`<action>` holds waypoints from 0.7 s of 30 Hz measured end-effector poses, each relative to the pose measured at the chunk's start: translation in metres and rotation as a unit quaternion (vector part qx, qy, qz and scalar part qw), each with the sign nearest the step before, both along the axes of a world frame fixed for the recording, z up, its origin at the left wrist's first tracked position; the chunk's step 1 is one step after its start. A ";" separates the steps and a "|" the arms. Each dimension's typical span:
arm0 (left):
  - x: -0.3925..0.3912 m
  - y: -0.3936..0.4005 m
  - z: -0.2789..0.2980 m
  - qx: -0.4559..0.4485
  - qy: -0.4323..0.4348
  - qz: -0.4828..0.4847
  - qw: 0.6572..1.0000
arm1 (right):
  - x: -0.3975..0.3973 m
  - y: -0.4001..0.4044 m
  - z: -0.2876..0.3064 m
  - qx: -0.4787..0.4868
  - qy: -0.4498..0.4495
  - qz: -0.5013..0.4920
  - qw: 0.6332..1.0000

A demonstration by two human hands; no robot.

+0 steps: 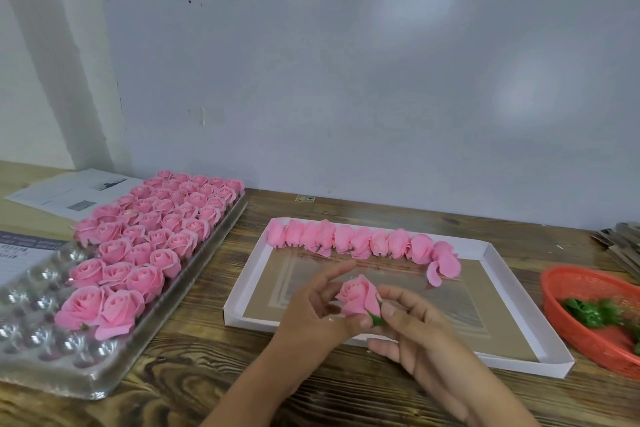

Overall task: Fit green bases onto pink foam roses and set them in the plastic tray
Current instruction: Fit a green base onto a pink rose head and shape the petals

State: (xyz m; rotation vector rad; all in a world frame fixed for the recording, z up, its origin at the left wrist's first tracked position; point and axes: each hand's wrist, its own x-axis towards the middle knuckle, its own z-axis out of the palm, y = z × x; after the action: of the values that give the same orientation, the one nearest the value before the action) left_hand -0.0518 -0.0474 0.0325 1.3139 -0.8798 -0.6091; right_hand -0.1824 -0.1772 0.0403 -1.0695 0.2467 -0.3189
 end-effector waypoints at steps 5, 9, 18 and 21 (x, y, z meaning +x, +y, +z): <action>-0.001 0.001 0.001 -0.015 -0.011 -0.036 0.999 | -0.002 -0.002 0.000 0.023 -0.027 0.029 0.999; -0.003 -0.001 0.002 -0.032 -0.017 -0.014 0.999 | 0.002 0.002 0.000 0.009 -0.071 0.022 0.997; -0.002 0.001 0.001 -0.031 -0.034 -0.009 0.999 | 0.002 0.011 0.003 -0.209 0.015 -0.017 0.978; -0.004 0.002 0.006 -0.058 -0.023 0.015 0.998 | 0.003 0.014 0.001 -0.291 0.043 -0.023 0.956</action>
State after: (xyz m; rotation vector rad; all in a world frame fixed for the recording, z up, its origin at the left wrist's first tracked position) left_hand -0.0554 -0.0454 0.0385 1.2370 -0.9185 -0.4991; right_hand -0.1795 -0.1637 0.0416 -1.6646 0.2626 -0.3985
